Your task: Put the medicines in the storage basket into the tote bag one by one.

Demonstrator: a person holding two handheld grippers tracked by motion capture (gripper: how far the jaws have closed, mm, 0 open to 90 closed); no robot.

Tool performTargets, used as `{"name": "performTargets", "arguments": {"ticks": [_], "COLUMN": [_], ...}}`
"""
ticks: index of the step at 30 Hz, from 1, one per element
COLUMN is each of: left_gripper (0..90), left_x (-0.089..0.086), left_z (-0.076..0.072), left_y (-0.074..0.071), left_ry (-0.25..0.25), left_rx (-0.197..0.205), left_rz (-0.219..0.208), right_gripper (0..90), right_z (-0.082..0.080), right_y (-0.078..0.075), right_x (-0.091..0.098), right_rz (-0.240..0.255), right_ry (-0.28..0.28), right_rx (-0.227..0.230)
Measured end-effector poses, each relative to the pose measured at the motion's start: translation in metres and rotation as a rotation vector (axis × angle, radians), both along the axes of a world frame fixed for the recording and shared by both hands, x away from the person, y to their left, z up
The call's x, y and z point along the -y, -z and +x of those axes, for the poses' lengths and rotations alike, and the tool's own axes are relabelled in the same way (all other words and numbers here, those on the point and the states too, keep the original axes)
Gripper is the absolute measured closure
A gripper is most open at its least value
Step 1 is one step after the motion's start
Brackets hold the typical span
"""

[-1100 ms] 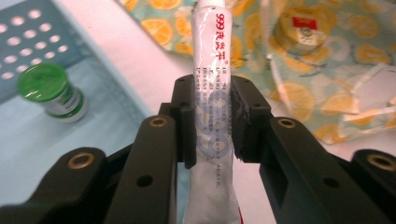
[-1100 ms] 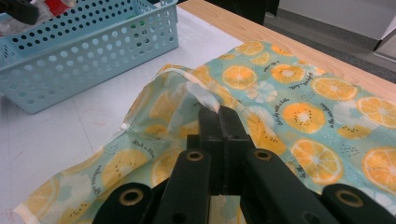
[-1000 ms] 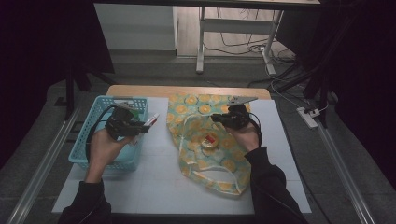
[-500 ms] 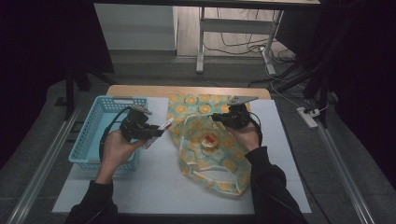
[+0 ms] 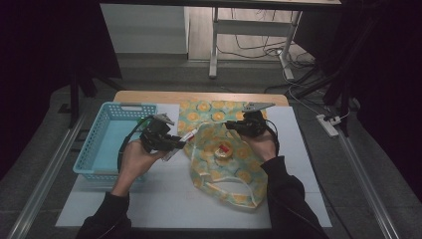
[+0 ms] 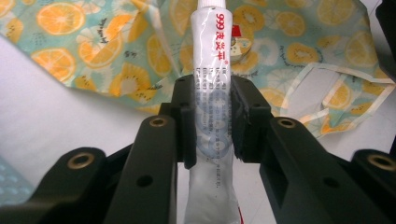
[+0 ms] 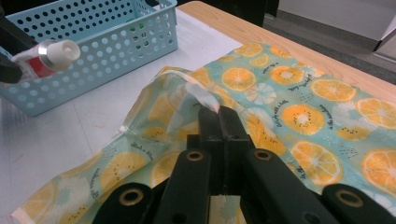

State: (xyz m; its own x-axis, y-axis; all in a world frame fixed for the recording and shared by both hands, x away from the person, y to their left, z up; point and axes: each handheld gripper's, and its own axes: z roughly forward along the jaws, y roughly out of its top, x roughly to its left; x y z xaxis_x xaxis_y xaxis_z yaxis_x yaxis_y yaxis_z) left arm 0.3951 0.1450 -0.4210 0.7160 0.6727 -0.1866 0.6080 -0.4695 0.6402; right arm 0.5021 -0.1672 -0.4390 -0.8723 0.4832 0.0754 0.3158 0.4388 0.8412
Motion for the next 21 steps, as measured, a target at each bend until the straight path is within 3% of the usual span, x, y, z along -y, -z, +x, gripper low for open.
{"name": "performTargets", "arguments": {"ticks": [11,21], "left_gripper": [72.8,72.8], "left_x": [0.028,0.063], "left_z": [0.007,0.021], "left_y": [0.005,0.014], "left_ry": [0.052,0.104], "left_rx": [-0.001,-0.004], "left_rz": [0.0,0.036], "right_gripper": [90.0,90.0], "right_z": [0.002,0.002], "right_y": [-0.002,-0.002], "right_x": [0.002,0.003], "right_rz": [0.012,0.012], "right_ry": [0.004,0.002], "right_rx": [0.004,0.003]}}
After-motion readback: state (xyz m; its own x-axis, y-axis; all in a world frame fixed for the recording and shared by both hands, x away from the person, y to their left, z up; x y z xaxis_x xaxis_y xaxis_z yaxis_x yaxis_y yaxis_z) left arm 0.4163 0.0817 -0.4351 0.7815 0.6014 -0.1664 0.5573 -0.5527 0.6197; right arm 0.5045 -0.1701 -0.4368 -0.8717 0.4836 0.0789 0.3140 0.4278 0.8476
